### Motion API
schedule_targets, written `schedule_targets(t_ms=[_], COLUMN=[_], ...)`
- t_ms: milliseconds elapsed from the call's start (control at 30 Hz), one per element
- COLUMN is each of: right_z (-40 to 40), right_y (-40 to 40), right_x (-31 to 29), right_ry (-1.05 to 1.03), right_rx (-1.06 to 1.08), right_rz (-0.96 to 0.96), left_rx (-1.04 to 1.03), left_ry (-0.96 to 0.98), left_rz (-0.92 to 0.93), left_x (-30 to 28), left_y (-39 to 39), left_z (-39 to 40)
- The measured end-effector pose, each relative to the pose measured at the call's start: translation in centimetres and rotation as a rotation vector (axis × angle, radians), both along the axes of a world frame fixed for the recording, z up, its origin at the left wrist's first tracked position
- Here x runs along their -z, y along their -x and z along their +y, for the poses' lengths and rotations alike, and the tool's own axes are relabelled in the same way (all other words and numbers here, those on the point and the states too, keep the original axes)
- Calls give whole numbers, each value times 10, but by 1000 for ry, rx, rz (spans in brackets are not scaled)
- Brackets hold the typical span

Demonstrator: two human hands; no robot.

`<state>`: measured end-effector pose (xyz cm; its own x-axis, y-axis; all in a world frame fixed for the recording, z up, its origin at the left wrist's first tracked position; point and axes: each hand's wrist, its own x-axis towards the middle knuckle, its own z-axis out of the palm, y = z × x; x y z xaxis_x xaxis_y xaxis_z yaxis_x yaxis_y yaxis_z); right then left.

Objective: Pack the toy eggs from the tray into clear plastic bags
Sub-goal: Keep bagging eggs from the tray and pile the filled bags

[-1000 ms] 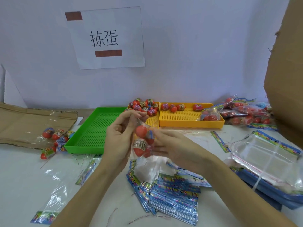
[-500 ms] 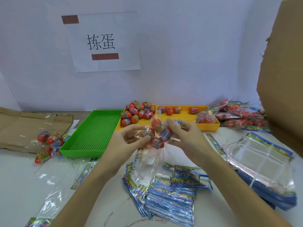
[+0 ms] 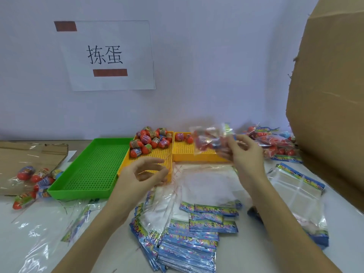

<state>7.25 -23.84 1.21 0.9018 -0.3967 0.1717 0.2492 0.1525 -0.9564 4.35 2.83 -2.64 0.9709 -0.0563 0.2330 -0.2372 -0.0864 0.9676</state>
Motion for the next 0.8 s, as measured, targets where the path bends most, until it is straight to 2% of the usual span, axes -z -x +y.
schedule_targets(t_ms=[67,167,267,367,533,700,800], right_z=[-20,-31,-21,-10,4,13,12], right_y=[-4,-7,-5,-5,-4,-1,0], right_x=[-3,0,3,4,8,9,10], right_ry=[-226,-392,-424,-309,-16,267,448], right_rx=[61,19,-89,-140,-171,-276,-391], right_rz=[-13,77,158,202,310,280,216], left_rx=[72,242,422,449,344,236,164], left_ry=[-179,-499,-712,-871,-827,-867,-717], left_rz=[-124,-341,-422,-499,-537,-690,-665], left_x=[2,9,17,22,18,16,12], left_y=[5,14,22,24,17,15,13], left_z=[-6,-20,-30,-35,-31,-26,-24])
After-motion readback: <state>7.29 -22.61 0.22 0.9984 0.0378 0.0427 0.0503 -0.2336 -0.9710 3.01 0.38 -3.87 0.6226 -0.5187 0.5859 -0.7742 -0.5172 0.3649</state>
